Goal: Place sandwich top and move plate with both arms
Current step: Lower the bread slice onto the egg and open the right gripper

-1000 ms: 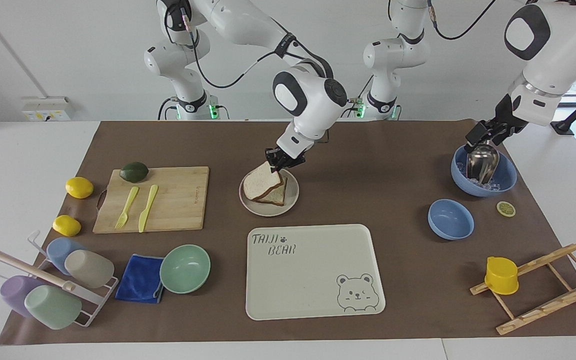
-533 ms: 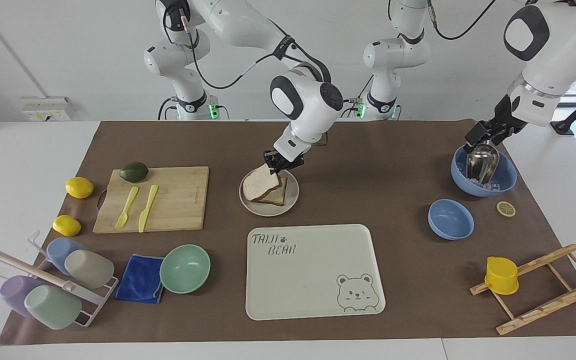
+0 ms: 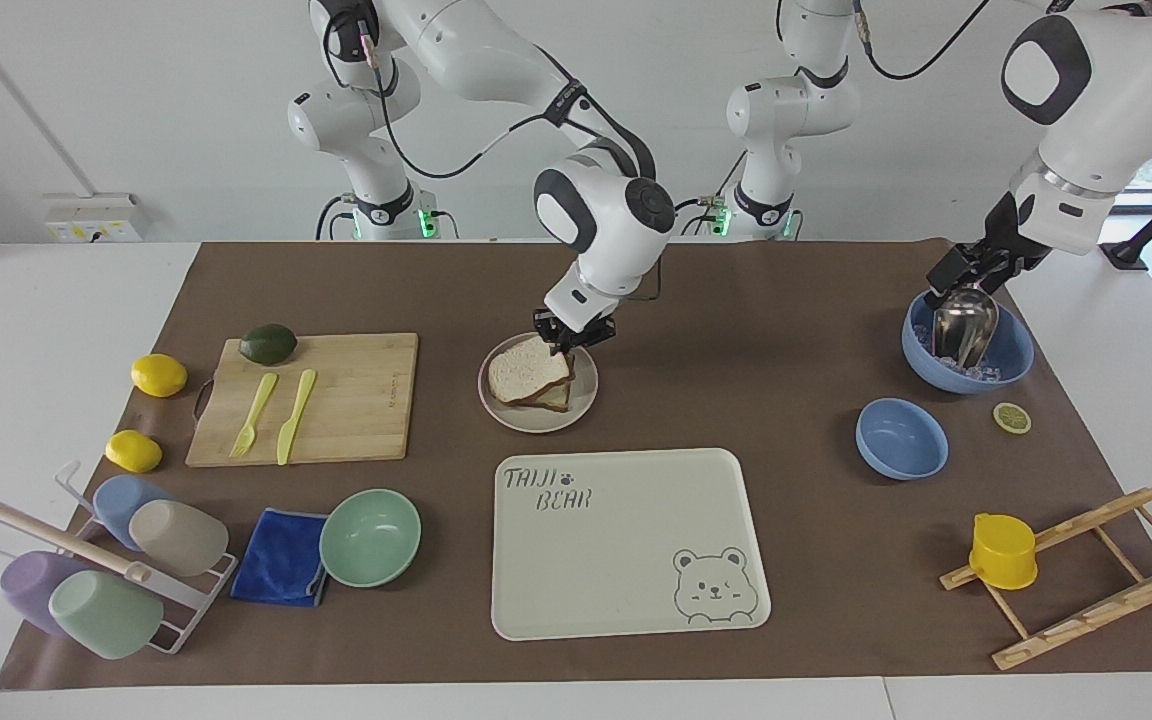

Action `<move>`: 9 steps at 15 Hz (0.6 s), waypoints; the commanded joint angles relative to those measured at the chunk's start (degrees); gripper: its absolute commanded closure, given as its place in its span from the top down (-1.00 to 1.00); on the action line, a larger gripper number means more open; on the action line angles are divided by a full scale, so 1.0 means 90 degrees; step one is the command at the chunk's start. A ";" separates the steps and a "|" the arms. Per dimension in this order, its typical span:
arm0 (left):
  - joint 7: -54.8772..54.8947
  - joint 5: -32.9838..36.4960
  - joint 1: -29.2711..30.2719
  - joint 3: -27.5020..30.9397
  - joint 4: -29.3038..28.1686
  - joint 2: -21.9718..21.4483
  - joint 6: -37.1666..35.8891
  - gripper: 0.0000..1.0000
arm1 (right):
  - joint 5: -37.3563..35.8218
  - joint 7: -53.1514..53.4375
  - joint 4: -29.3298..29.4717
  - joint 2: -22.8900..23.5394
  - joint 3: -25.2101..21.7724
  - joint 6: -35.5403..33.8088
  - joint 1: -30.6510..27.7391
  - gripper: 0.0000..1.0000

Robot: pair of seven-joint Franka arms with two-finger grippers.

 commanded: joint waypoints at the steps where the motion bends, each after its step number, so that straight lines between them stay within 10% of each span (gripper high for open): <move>1: 0.0088 0.0009 0.0012 -0.0007 -0.0347 -0.0260 0.0220 1.00 | 0.0155 0.0099 -0.0272 -0.0204 0.0059 0.0216 -0.0117 -0.24; 4: 0.0069 0.0009 0.0012 -0.0017 -0.0367 -0.0260 0.0239 1.00 | 0.0340 0.0099 -0.0263 -0.0194 0.0059 0.0246 -0.0205 0.85; 9: 0.0068 -0.0049 -0.0027 -0.0027 -0.0610 -0.0377 0.0444 1.00 | 0.1033 0.0021 -0.0009 -0.0213 0.0020 0.0256 -0.0448 0.91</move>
